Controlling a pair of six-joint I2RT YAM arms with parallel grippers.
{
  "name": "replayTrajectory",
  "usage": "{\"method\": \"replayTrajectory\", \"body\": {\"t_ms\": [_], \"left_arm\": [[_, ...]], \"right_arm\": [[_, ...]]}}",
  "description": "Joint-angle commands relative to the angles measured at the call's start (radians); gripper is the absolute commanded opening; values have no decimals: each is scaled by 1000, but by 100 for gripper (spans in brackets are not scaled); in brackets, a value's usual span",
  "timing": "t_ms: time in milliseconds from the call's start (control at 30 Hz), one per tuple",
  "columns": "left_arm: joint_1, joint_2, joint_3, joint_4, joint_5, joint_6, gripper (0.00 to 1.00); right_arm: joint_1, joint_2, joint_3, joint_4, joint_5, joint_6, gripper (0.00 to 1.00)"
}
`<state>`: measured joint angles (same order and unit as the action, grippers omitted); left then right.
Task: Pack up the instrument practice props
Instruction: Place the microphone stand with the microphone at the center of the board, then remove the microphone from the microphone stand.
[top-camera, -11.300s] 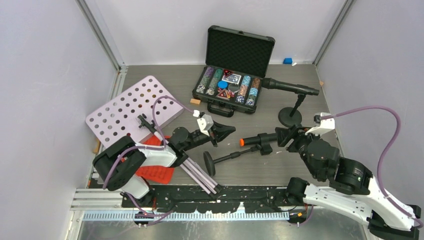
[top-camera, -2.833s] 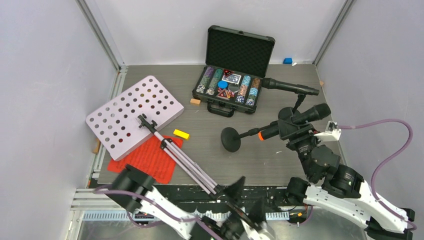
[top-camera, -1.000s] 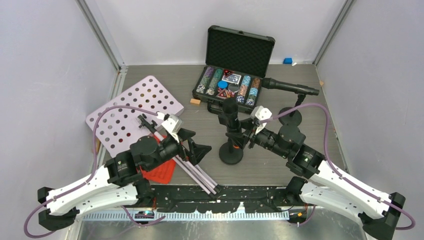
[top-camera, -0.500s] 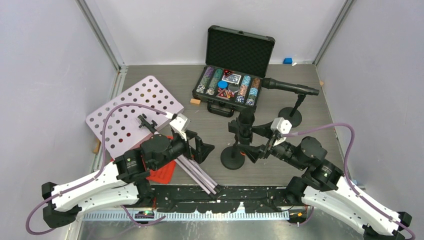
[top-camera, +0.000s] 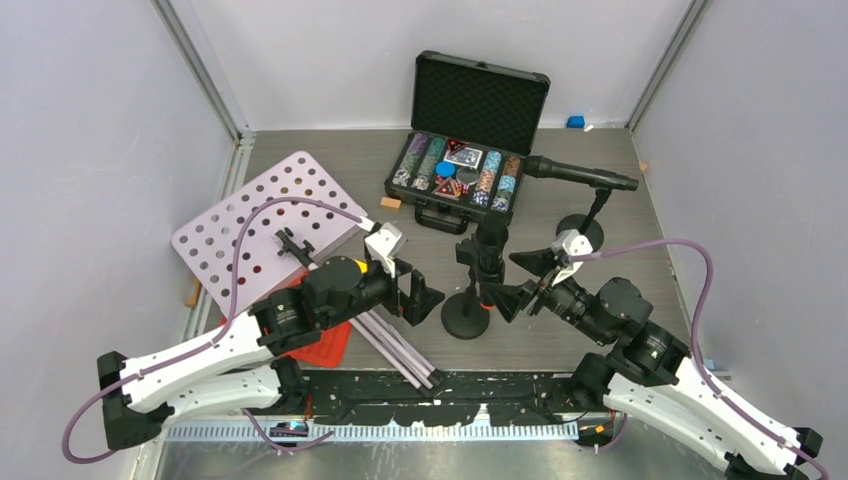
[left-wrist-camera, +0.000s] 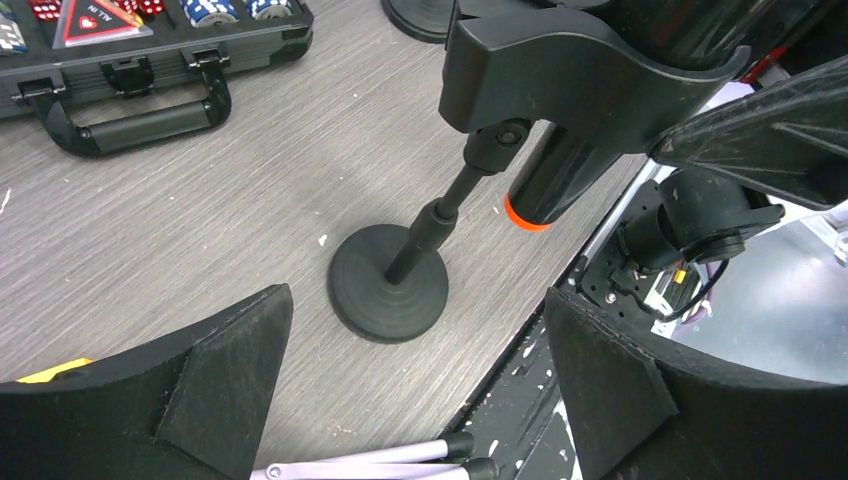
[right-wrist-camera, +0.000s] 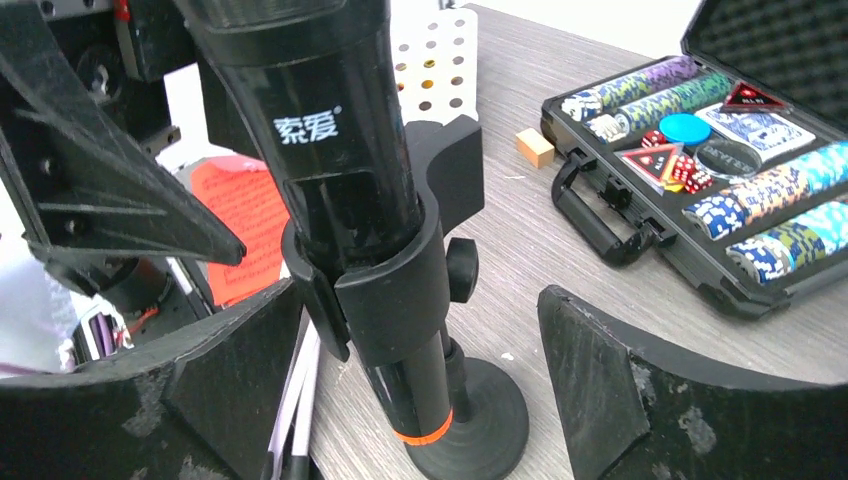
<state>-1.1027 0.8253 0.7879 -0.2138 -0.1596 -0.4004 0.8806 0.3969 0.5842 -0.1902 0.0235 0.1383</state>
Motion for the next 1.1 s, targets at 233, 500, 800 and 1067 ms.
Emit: {"method": "replayTrajectory", "body": {"t_ms": [233, 500, 800, 1067], "left_arm": [[44, 50, 48, 91, 118, 2, 100], [54, 24, 16, 108, 121, -25, 100], [60, 15, 2, 106, 123, -32, 100], [65, 2, -13, 101, 117, -40, 100]], "right_arm": [[-1, 13, 11, 110, 115, 135, 94], [22, 72, 41, 113, 116, 121, 94], [247, 162, 68, 148, 345, 0, 94], [450, 195, 49, 222, 654, -144, 80]]}}
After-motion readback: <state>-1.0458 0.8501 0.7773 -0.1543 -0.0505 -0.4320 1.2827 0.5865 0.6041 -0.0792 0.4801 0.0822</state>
